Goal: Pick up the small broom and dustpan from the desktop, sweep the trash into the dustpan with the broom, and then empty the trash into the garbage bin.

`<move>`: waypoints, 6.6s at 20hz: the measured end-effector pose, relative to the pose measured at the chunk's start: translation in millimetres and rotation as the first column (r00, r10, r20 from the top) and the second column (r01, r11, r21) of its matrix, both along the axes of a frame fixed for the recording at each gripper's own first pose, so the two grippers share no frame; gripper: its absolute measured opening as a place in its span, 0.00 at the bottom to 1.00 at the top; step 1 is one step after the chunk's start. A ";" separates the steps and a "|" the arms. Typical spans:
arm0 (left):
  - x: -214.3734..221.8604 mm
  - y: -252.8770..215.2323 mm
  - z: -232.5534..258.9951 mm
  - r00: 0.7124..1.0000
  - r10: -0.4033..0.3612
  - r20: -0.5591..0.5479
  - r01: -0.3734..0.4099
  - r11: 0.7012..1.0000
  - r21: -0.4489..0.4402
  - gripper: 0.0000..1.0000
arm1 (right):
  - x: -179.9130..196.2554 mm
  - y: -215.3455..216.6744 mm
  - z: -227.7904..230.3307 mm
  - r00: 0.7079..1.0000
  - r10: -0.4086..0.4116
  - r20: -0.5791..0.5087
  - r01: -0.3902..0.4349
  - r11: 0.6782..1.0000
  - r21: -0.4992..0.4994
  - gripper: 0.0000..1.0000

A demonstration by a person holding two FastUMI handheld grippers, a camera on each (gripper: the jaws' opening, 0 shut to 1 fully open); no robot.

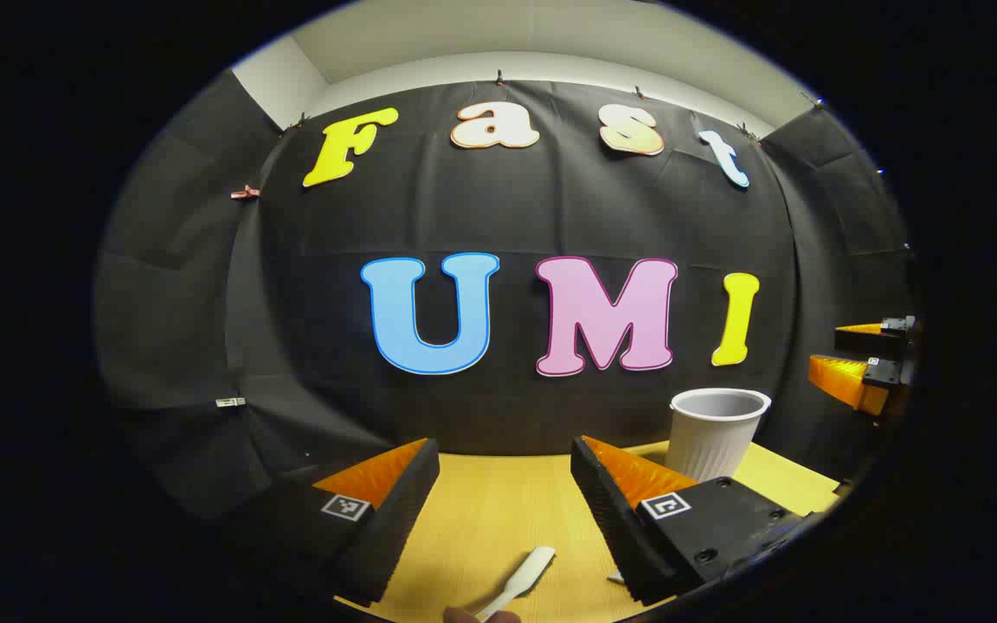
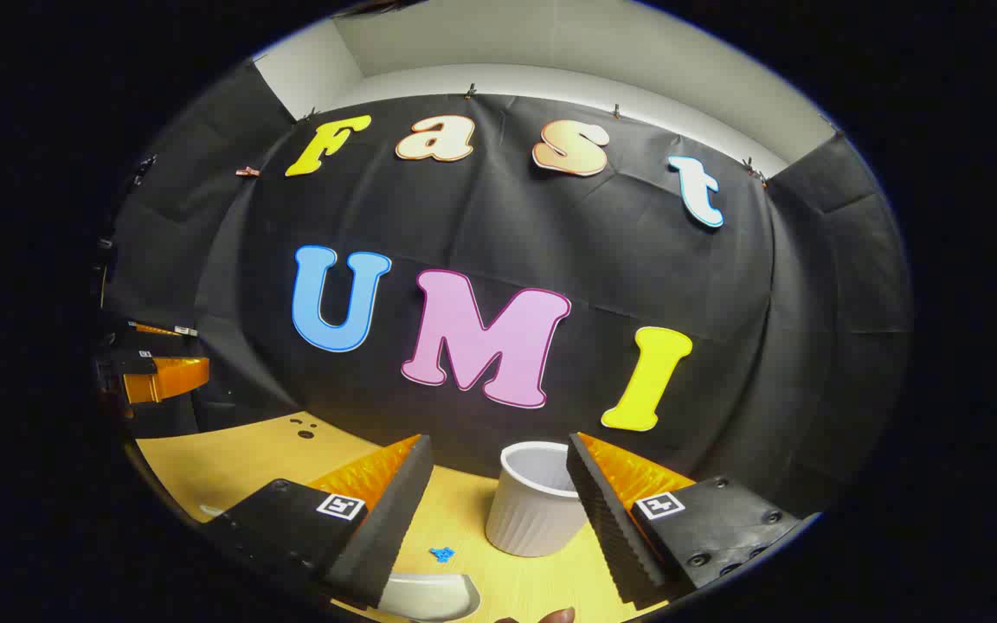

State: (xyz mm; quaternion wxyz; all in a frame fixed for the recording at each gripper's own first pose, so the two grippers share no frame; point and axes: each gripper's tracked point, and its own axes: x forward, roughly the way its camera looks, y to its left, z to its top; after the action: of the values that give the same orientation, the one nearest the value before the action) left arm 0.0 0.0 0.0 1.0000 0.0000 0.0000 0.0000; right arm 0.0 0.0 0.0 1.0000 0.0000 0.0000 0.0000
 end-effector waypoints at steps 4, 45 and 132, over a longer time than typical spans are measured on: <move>-4.3 -6.1 -1.9 1.000 -0.027 -0.001 0.027 1.000 0.004 0.98 | -5.3 5.6 5.0 1.000 -0.001 0.007 0.001 1.000 -0.001 0.97; -18.6 23.3 -45.4 0.995 0.047 -0.085 -0.044 0.998 0.032 0.98 | -114.6 93.8 -411.4 0.238 0.303 -0.923 -0.326 0.920 0.218 0.90; 57.8 -259.0 -371.4 0.000 -0.458 -0.889 0.676 0.655 -0.337 0.24 | -84.5 -11.5 -391.4 0.054 0.316 -0.947 -0.548 0.802 0.236 0.35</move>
State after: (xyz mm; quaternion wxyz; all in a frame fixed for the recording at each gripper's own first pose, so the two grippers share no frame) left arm 57.8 -259.0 -371.4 0.7009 0.0941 0.5800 -0.4044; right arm -84.5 -11.5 -391.4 0.7199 -0.0938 0.6188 0.3000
